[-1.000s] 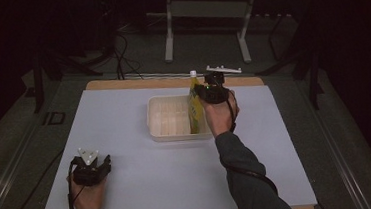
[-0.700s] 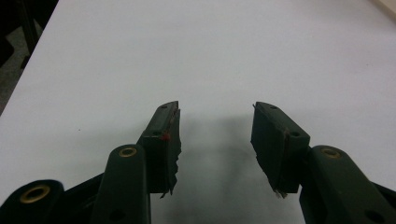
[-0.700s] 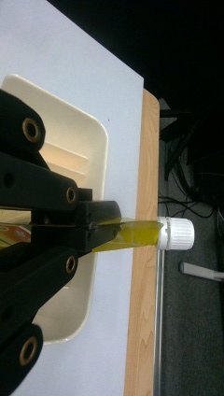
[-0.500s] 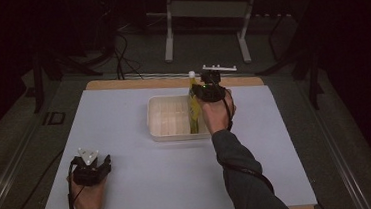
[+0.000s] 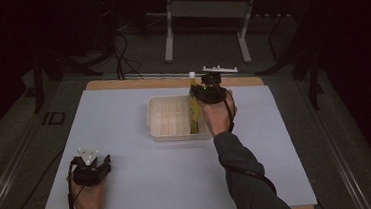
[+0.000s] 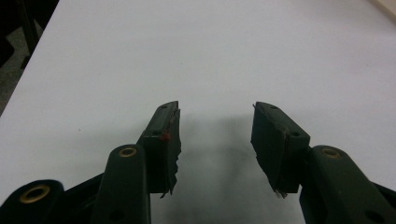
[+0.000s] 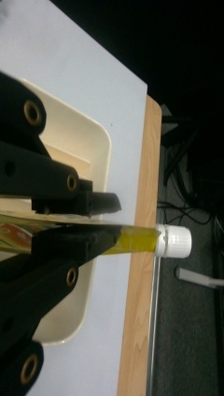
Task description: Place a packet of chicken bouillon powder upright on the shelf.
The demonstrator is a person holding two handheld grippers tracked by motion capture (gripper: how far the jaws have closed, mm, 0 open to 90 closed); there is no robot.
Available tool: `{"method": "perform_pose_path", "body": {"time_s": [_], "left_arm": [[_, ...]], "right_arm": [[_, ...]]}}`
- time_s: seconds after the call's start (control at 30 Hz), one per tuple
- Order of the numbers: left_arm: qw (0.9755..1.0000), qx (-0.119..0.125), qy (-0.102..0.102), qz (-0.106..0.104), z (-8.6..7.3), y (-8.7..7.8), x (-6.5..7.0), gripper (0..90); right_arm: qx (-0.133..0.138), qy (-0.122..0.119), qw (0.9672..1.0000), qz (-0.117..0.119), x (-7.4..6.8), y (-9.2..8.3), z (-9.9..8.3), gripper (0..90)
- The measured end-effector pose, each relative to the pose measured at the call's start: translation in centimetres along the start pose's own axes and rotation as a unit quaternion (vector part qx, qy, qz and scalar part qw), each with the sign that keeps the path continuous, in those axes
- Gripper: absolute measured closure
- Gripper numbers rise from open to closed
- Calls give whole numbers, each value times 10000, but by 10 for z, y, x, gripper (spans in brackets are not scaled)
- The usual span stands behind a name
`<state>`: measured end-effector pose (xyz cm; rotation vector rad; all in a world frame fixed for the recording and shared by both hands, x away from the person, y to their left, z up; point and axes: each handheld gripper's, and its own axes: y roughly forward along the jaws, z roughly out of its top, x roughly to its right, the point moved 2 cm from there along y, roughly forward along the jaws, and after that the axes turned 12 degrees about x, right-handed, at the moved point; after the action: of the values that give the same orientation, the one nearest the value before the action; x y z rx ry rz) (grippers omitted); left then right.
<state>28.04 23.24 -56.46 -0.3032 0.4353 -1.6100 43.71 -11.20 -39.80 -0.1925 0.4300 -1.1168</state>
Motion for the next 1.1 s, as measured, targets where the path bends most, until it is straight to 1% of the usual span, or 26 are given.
{"method": "perform_pose_path", "body": {"time_s": [0.1,0.2,0.33,0.53,0.67,0.8,0.87,1.03,1.1], "left_arm": [[10000,20,-24,8,0,0,0,518],[10000,21,-12,13,0,0,0,518],[10000,29,-16,14,0,0,0,518],[10000,55,-16,13,0,0,0,518],[10000,51,-30,9,0,0,0,517],[10000,56,-24,10,0,0,0,517],[10000,59,-28,5,0,-1,0,515],[10000,69,-21,30,0,-1,0,510],[10000,74,-32,50,0,-1,0,507]], "right_arm": [[48,-81,9999,110,-2,-5,2,740],[120,-228,9995,207,-5,-11,3,690],[201,-366,9986,323,-5,-22,4,666],[354,-558,9966,486,-7,-41,6,658],[436,-738,9945,596,-9,-54,6,659],[445,-878,9925,732,-13,-65,4,659],[440,-965,9909,830,-16,-71,2,657],[370,-1149,9868,1084,-23,-82,-8,656],[301,-1240,9847,1190,-26,-87,-15,655]]}}
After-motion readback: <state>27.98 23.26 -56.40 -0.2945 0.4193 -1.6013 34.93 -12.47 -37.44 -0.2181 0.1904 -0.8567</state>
